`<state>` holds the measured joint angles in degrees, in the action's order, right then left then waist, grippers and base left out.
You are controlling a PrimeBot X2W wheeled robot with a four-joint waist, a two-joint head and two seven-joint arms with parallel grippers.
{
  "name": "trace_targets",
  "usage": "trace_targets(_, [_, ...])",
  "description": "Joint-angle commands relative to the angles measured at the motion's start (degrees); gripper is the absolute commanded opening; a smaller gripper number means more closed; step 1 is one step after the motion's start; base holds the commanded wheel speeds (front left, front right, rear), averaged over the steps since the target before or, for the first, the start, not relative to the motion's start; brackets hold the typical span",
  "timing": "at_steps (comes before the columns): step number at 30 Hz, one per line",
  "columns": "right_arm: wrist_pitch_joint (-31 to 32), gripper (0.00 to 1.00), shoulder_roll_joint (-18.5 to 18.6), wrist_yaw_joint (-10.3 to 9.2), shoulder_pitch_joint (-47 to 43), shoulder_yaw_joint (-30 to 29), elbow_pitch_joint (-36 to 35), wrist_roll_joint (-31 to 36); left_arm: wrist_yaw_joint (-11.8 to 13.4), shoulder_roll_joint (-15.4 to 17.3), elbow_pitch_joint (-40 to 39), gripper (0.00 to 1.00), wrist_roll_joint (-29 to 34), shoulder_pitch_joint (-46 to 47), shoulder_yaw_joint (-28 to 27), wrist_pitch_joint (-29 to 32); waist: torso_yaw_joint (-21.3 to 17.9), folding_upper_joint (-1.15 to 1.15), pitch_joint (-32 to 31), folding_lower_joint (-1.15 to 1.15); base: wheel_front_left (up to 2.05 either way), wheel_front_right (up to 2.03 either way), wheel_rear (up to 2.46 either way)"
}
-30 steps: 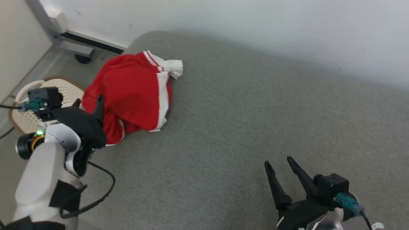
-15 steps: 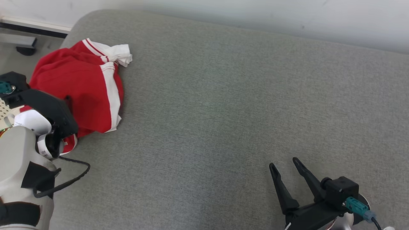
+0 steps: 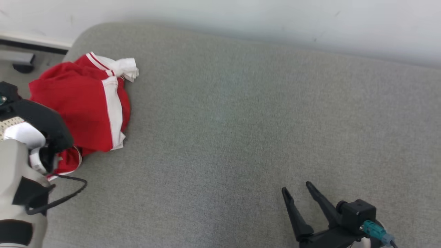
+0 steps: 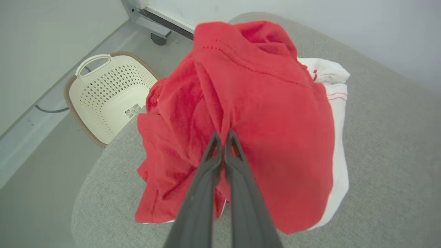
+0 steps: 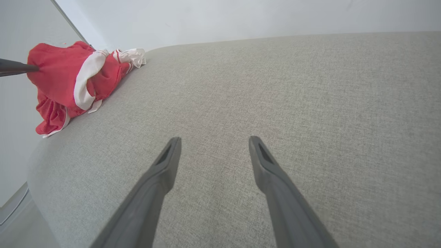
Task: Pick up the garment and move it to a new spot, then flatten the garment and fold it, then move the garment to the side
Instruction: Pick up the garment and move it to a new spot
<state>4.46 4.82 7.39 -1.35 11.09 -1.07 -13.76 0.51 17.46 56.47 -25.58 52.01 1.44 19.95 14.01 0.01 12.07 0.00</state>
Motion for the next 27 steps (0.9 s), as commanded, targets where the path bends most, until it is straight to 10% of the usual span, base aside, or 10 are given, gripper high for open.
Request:
trace_targets(1, [-0.7,1.0,-0.35,0.19,-0.38,0.44,0.61,-0.63,0.01,1.08,-0.41,0.0,-0.4,0.72,-0.09,0.18,0.18,-0.01,-3.32,0.0,0.0,0.0,0.0])
trace_targets(13, [-7.52,1.0,-1.78,0.19,1.1,-0.81,7.48,-3.9,-2.33,3.07,-10.84,0.0,-1.19,7.03,0.81,3.76,-3.47,-0.01,-14.21,0.0,0.0,0.0,0.0])
trace_targets(27, [-8.86,1.0,-1.93,0.19,2.27,-3.71,8.76,-3.39,-3.95,-6.95,-26.07,0.0,-5.5,5.1,4.39,5.44,-17.93,-0.01,-16.6,0.0,0.0,0.0,0.0])
